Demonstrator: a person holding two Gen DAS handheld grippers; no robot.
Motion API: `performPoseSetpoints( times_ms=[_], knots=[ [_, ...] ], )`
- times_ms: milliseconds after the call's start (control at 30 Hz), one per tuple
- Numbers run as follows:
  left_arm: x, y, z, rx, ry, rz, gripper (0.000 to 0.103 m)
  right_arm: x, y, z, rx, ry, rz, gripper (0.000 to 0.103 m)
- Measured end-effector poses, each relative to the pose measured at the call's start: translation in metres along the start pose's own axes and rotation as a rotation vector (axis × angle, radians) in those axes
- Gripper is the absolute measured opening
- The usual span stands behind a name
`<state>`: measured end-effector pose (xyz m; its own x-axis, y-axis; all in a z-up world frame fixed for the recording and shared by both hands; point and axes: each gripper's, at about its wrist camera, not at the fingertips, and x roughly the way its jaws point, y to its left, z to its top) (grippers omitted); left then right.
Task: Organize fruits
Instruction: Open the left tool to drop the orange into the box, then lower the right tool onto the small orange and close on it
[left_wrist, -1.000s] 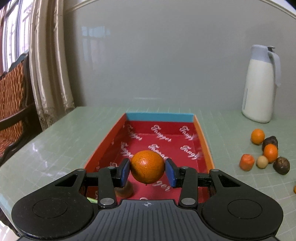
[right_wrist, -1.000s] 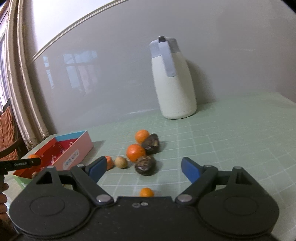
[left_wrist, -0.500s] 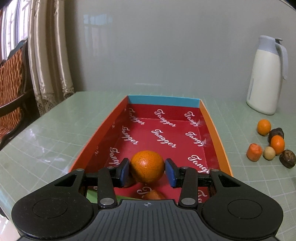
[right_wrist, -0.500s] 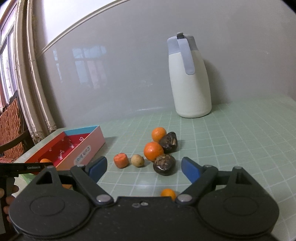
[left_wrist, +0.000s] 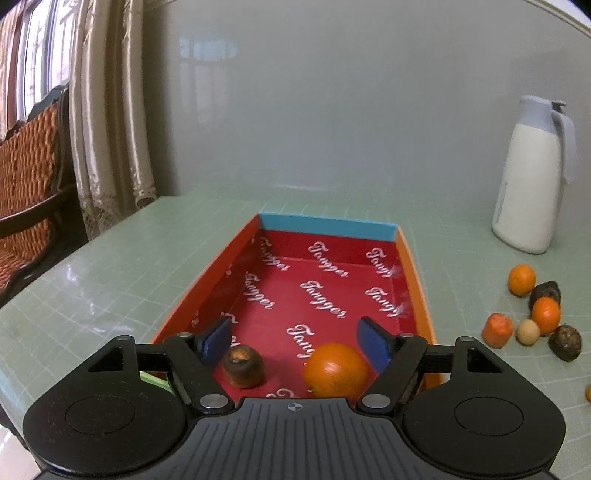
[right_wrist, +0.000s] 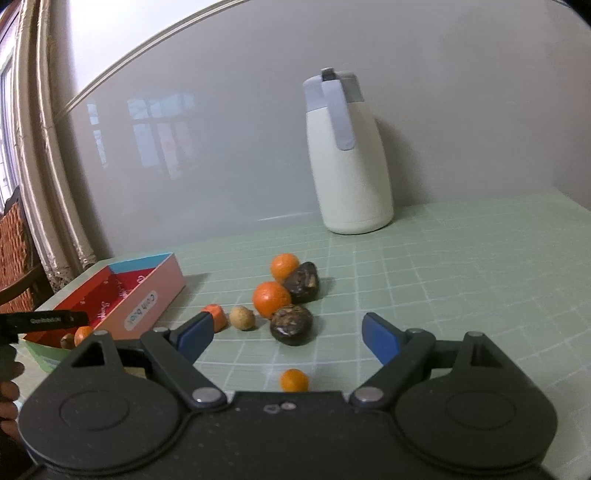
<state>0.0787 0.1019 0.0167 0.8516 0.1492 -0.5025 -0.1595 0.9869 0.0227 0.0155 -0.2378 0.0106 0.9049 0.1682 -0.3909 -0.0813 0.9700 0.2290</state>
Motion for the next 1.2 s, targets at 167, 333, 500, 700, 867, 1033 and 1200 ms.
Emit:
performPoseSetpoints(
  times_ms=[167,333,500,700,867,1033,1200],
  knots=[
    [-0.011,-0.006,0.001,0.008,-0.013,-0.02,0.078,-0.007,-0.012,-0.001,0.016,-0.004,-0.028,0.087],
    [-0.026,-0.017,0.0,0.041,-0.042,-0.039,0.08,-0.014,-0.023,0.0,0.031,-0.014,-0.05,0.088],
    [-0.044,-0.028,-0.003,0.073,-0.067,-0.068,0.083,-0.017,-0.034,0.001,0.051,0.008,-0.097,0.102],
    [-0.064,-0.036,-0.014,0.079,-0.06,-0.121,0.084,-0.019,-0.037,-0.003,0.033,0.026,-0.094,0.101],
    [-0.077,-0.04,-0.028,0.105,-0.056,-0.133,0.087,-0.017,-0.03,-0.003,0.008,0.028,-0.054,0.095],
    [-0.085,-0.031,-0.041,0.089,-0.032,-0.123,0.088,-0.007,-0.02,-0.006,-0.007,0.073,-0.021,0.075],
    [-0.089,-0.016,-0.052,0.072,-0.011,-0.097,0.089,0.005,-0.009,-0.009,-0.012,0.115,0.035,0.063]
  ],
)
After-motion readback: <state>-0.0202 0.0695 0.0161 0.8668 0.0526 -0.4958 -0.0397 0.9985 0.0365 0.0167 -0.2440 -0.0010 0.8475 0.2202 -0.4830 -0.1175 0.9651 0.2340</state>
